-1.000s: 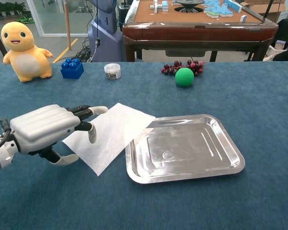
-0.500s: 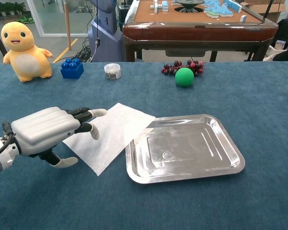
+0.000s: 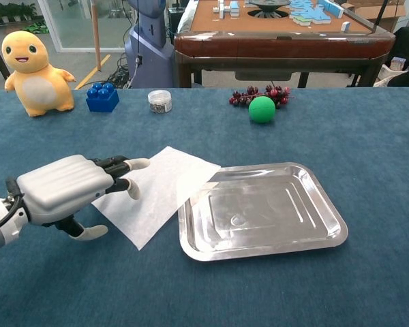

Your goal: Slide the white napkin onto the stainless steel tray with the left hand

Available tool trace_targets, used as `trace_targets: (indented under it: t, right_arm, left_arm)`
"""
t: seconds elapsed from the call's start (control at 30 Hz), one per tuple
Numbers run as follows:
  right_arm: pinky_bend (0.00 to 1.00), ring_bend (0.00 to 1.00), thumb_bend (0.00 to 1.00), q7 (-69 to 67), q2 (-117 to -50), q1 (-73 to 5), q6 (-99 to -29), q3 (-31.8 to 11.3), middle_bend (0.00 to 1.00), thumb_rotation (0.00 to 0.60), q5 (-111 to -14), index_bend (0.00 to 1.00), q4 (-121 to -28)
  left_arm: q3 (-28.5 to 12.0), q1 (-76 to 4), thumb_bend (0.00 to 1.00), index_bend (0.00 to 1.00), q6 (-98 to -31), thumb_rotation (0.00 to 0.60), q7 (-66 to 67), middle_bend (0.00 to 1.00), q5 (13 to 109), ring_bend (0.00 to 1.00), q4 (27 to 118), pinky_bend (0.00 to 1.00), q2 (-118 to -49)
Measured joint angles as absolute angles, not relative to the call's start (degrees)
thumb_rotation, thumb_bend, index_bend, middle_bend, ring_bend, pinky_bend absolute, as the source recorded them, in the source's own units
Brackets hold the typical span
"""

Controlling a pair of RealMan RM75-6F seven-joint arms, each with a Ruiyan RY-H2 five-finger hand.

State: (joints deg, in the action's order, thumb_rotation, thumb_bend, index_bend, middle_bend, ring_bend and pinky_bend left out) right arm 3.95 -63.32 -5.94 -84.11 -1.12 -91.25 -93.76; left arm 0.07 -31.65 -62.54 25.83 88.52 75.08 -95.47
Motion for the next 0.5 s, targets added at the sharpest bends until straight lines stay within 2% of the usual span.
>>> trace_targets:
  t: [0.37,0.5]
  right_arm:
    - [0.44,0.35,0.26,3.88,-63.3,-5.93,-84.12,-1.09,0.44,0.6,-91.31,0.54,-93.76]
    - [0.44,0.34,0.26,3.81,-63.29,-5.93,-84.16,-1.11,0.44,0.6,-91.32,0.54,-93.72]
  left_arm:
    - [0.4,-31.69,0.28,0.27,-62.72,0.6,25.74,0.0,88.56,0.0,73.72,0.22,-96.4]
    - [0.56,-31.68,0.28,0.3,-62.93,0.6,24.8,0.0,88.81,0.0,72.94,0.22,-96.87]
